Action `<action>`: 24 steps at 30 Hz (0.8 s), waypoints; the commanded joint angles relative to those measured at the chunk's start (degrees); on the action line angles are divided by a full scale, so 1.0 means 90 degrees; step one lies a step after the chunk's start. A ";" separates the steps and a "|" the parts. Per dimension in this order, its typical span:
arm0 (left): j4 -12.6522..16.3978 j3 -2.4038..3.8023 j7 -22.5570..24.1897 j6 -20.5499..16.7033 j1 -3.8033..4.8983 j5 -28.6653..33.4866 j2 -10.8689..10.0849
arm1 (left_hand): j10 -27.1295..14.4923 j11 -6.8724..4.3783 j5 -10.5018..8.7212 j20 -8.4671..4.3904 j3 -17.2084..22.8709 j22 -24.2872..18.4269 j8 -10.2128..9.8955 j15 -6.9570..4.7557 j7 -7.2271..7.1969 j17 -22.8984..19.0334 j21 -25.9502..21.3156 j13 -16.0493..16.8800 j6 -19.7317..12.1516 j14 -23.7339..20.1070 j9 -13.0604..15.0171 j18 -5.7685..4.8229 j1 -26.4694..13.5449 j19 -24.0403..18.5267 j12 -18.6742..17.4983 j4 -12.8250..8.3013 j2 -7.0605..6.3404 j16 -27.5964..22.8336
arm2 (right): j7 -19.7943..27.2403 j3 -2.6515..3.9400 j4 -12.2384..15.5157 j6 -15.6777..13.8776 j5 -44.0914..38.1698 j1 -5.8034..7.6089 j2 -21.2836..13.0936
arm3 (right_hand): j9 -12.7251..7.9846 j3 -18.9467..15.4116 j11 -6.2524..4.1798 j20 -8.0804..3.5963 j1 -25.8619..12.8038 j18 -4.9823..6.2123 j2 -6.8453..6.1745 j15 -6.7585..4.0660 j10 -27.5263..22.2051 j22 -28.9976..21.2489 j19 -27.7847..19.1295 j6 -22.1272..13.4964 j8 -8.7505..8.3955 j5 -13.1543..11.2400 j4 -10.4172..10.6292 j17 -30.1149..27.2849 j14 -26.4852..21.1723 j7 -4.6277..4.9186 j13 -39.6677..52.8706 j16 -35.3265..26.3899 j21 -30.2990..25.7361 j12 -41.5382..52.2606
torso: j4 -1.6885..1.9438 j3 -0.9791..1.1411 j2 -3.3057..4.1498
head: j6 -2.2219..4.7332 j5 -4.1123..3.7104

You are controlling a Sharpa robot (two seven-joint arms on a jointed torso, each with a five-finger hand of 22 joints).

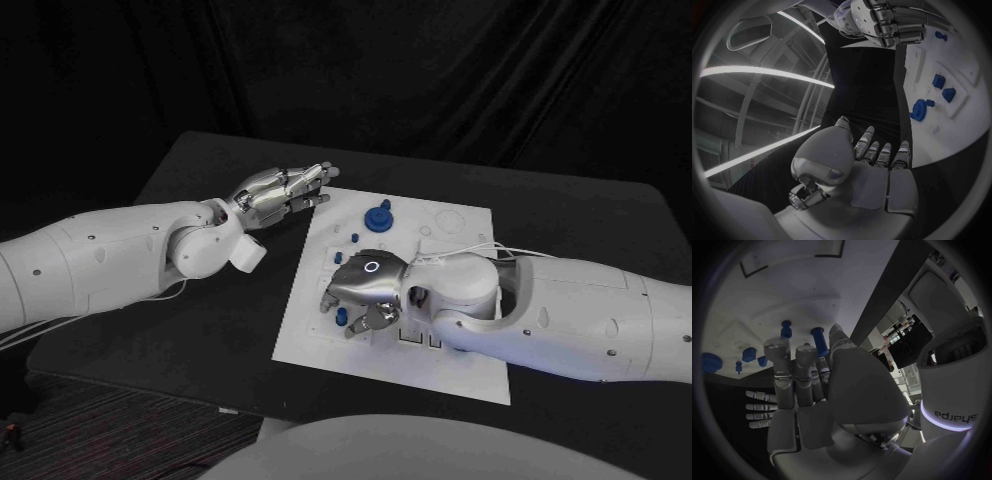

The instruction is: Assemble the parts on the task board

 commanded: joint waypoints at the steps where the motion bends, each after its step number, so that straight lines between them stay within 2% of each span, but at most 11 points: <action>1: 0.0002 0.0007 0.0059 0.0085 -0.0011 0.0047 0.0001 | 0.0004 0.0051 0.0026 0.0038 0.0045 0.0000 0.0024 0.0045 0.0001 -0.0010 0.0024 -0.0003 0.0030 0.0021 0.0005 0.0068 0.0052 0.0012 0.0016 -0.0002 -0.0011 -0.0024 | -0.0021 0.0002 0.0028 -0.0282 -0.0041 -0.0017 -0.0060 | 0.0010 -0.0110 0.0019 0.0007 -0.0187 0.0084 -0.0099 0.0007 -0.0160 0.0630 -0.0026 -0.0094 -0.0006 -0.0027 0.0023 0.0003 -0.0037 -0.0038 -0.0009 -0.0009 -0.0026 -0.0004 | -0.0004 0.0002 0.0001 | -0.0001 0.0016; 3: -0.0001 0.0007 0.0058 0.0083 -0.0012 0.0047 -0.0006 | 0.0004 0.0051 0.0026 0.0038 0.0045 0.0000 0.0024 0.0045 0.0001 -0.0010 0.0024 -0.0003 0.0030 0.0021 0.0005 0.0068 0.0052 0.0012 0.0016 -0.0002 -0.0011 -0.0024 | 0.0004 0.0002 0.0049 -0.0422 -0.0041 -0.0016 -0.0112 | 0.0008 -0.0171 0.0030 0.0008 -0.0286 0.0084 -0.0178 0.0010 -0.0246 0.0629 -0.0028 -0.0146 -0.0011 -0.0026 0.0034 0.0004 -0.0039 -0.0056 -0.0010 -0.0004 -0.0034 -0.0011 | -0.0013 0.0002 -0.0002 | -0.0001 0.0035; 4: -0.0003 0.0007 0.0057 0.0082 -0.0012 0.0047 -0.0009 | 0.0004 0.0051 0.0026 0.0038 0.0045 0.0000 0.0024 0.0045 0.0001 -0.0010 0.0024 -0.0003 0.0030 0.0021 0.0005 0.0068 0.0052 0.0012 0.0016 -0.0002 -0.0011 -0.0024 | 0.0011 0.0002 0.0062 -0.0479 -0.0041 -0.0014 -0.0139 | 0.0006 -0.0210 0.0033 0.0010 -0.0362 0.0080 -0.0206 0.0014 -0.0269 0.0635 -0.0021 -0.0200 -0.0017 -0.0025 0.0039 0.0018 -0.0035 -0.0099 -0.0004 0.0011 -0.0011 0.0004 | -0.0015 0.0001 -0.0004 | -0.0001 0.0040; 8: -0.0014 0.0007 0.0050 0.0080 -0.0013 0.0047 -0.0016 | 0.0004 0.0051 0.0026 0.0038 0.0045 0.0000 0.0024 0.0045 0.0001 -0.0010 0.0024 -0.0003 0.0030 0.0021 0.0005 0.0068 0.0052 0.0012 0.0016 -0.0002 -0.0011 -0.0024 | 0.0014 0.0003 0.0152 -0.0740 -0.0041 0.0016 -0.0285 | 0.0005 -0.0251 0.0047 0.0020 -0.0445 0.0074 -0.0253 0.0033 -0.0297 0.0639 -0.0014 -0.0268 -0.0019 -0.0024 0.0042 0.0040 -0.0026 -0.0120 -0.0001 0.0036 0.0004 0.0019 | -0.0015 0.0003 0.0000 | -0.0001 0.0010; 9: -0.0015 0.0007 0.0049 0.0080 -0.0014 0.0047 -0.0017 | 0.0004 0.0051 0.0026 0.0038 0.0045 0.0000 0.0024 0.0045 0.0001 -0.0010 0.0024 -0.0003 0.0030 0.0021 0.0005 0.0068 0.0052 0.0012 0.0016 -0.0002 -0.0011 -0.0024 | 0.0021 0.0003 0.0188 -0.0841 -0.0041 0.0035 -0.0337 | 0.0003 -0.0272 0.0056 0.0026 -0.0483 0.0072 -0.0283 0.0042 -0.0332 0.0640 -0.0010 -0.0332 -0.0021 -0.0022 0.0044 0.0043 -0.0023 -0.0172 -0.0003 0.0043 0.0008 0.0017 | -0.0016 0.0003 0.0002 | -0.0001 0.0008; 14: -0.0016 0.0007 0.0051 0.0073 -0.0017 0.0047 -0.0028 | 0.0004 0.0051 0.0026 0.0038 0.0045 0.0000 0.0024 0.0045 0.0001 -0.0010 0.0024 -0.0003 0.0030 0.0021 0.0005 0.0068 0.0052 0.0012 0.0016 -0.0002 -0.0011 -0.0024 | 0.0139 0.0003 0.0425 -0.1496 -0.0013 0.0234 -0.0647 | 0.0023 -0.0335 0.0059 0.0031 -0.0830 0.0056 -0.0351 0.0034 -0.0405 0.0672 0.0044 -0.0307 0.0022 -0.0018 0.0059 0.0135 0.0020 -0.0271 0.0003 0.0136 0.0156 0.0041 | -0.0010 0.0006 0.0002 | -0.0001 -0.0023; 16: -0.0013 0.0006 0.0051 0.0065 -0.0018 0.0047 -0.0037 | 0.0004 0.0051 0.0026 0.0038 0.0045 0.0000 0.0024 0.0045 0.0001 -0.0010 0.0024 -0.0003 0.0030 0.0021 0.0005 0.0068 0.0052 0.0012 0.0016 -0.0002 -0.0011 -0.0024 | 0.0229 0.0004 0.0597 -0.1807 0.0239 0.0400 -0.0854 | 0.0026 -0.0289 0.0030 0.0019 -0.0895 0.0054 -0.0288 0.0010 -0.0365 0.0681 0.0063 -0.0294 0.0030 -0.0019 0.0054 0.0173 0.0040 -0.0284 0.0012 0.0173 0.0203 0.0082 | -0.0006 0.0004 0.0002 | -0.0001 -0.0051; 18: -0.0008 0.0006 0.0056 0.0051 -0.0019 0.0047 -0.0054 | 0.0002 0.0052 0.0025 0.0035 0.0052 0.0000 0.0028 0.0046 0.0003 -0.0010 0.0024 -0.0003 0.0036 0.0021 0.0006 0.0068 0.0049 0.0013 0.0015 0.0001 -0.0014 -0.0024 | 0.0316 0.0004 0.0797 -0.2032 0.0716 0.0608 -0.1107 | 0.0040 -0.0168 -0.0058 -0.0019 -0.0837 0.0059 -0.0117 -0.0049 -0.0210 0.0685 0.0076 -0.0204 0.0073 -0.0022 0.0037 0.0202 0.0055 -0.0293 0.0040 0.0202 0.0224 0.0204 | -0.0007 0.0006 0.0000 | -0.0001 -0.0097; 21: -0.0002 0.0006 0.0062 0.0024 -0.0021 0.0048 -0.0084 | 0.0002 0.0052 0.0025 0.0035 0.0052 0.0000 0.0028 0.0046 0.0003 -0.0010 0.0024 -0.0003 0.0036 0.0021 0.0006 0.0068 0.0049 0.0013 0.0015 0.0001 -0.0014 -0.0024 | 0.0371 0.0003 0.1035 -0.2185 0.1259 0.0878 -0.1482 | 0.0056 -0.0025 -0.0090 -0.0032 -0.0694 0.0035 0.0123 -0.0034 0.0160 0.0704 0.0115 -0.0055 0.0139 -0.0006 0.0005 0.0289 0.0095 -0.0096 0.0117 0.0285 0.0313 0.0498 | -0.0010 0.0004 -0.0004 | -0.0001 -0.0163; 22: 0.0000 0.0006 0.0063 0.0011 -0.0022 0.0048 -0.0093 | 0.0002 0.0052 0.0025 0.0035 0.0052 0.0000 0.0028 0.0046 0.0003 -0.0010 0.0024 -0.0003 0.0036 0.0021 0.0006 0.0068 0.0049 0.0013 0.0015 0.0001 -0.0014 -0.0024 | 0.0363 0.0003 0.1107 -0.2209 0.1419 0.0973 -0.1628 | 0.0060 0.0007 -0.0141 -0.0023 -0.0647 0.0043 0.0220 -0.0021 0.0395 0.0691 0.0100 0.0013 0.0169 0.0000 -0.0007 0.0235 0.0071 -0.0057 0.0177 0.0248 0.0253 0.0682 | -0.0010 0.0004 -0.0004 | -0.0001 -0.0202; 24: 0.0003 0.0006 0.0070 -0.0012 -0.0022 0.0048 -0.0108 | 0.0001 0.0053 0.0025 0.0035 0.0053 -0.0003 0.0030 0.0043 0.0003 -0.0010 0.0023 -0.0003 0.0040 0.0021 0.0007 0.0068 0.0050 0.0011 0.0015 0.0000 -0.0019 -0.0024 | 0.0310 0.0003 0.1199 -0.2200 0.1719 0.1116 -0.1881 | 0.0059 0.0026 -0.0199 -0.0015 -0.0596 0.0054 0.0307 -0.0014 0.0636 0.0675 0.0077 0.0069 0.0190 0.0014 -0.0016 0.0171 0.0038 -0.0045 0.0255 0.0201 0.0185 0.0894 | -0.0008 0.0005 -0.0003 | -0.0001 -0.0279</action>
